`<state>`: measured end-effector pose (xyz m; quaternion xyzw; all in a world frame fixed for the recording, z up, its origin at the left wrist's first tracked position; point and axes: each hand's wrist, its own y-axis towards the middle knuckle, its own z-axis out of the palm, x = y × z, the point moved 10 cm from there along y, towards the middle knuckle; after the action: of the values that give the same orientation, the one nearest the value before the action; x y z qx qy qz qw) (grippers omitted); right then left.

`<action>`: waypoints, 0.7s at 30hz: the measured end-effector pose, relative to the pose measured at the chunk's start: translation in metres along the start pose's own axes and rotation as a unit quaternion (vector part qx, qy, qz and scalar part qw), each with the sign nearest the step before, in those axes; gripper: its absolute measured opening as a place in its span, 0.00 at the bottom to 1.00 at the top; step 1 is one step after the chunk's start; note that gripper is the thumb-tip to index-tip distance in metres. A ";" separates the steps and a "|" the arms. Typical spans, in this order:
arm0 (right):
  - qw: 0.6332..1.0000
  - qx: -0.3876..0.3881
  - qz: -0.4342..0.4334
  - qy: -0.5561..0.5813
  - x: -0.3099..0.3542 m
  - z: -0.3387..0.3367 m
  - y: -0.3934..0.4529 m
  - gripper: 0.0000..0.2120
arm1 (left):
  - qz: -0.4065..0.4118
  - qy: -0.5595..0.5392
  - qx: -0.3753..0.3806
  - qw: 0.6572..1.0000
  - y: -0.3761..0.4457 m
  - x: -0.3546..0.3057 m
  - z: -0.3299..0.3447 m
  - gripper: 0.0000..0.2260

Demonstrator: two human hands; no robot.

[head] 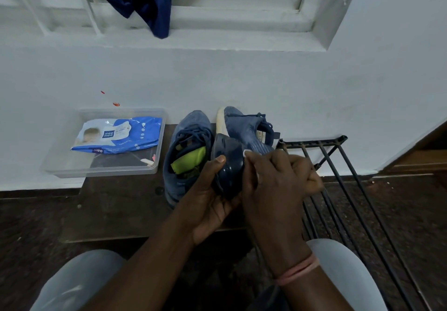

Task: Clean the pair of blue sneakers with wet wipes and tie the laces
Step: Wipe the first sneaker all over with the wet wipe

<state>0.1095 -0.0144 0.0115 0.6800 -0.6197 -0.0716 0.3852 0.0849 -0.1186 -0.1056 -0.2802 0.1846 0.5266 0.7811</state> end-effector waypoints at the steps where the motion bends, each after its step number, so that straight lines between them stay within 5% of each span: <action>1: 1.000 0.013 0.006 0.010 -0.003 0.000 -0.006 0.05 | 0.000 -0.001 0.001 1.000 -0.001 0.000 0.000 0.23; 21: 0.999 0.004 0.038 -0.034 -0.023 0.004 0.024 0.06 | -0.047 0.038 -0.042 0.997 -0.011 0.009 0.005 0.21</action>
<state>0.0830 0.0063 0.0152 0.6543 -0.6585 -0.0775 0.3636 0.0990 -0.1119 -0.1044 -0.3408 0.1787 0.4851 0.7853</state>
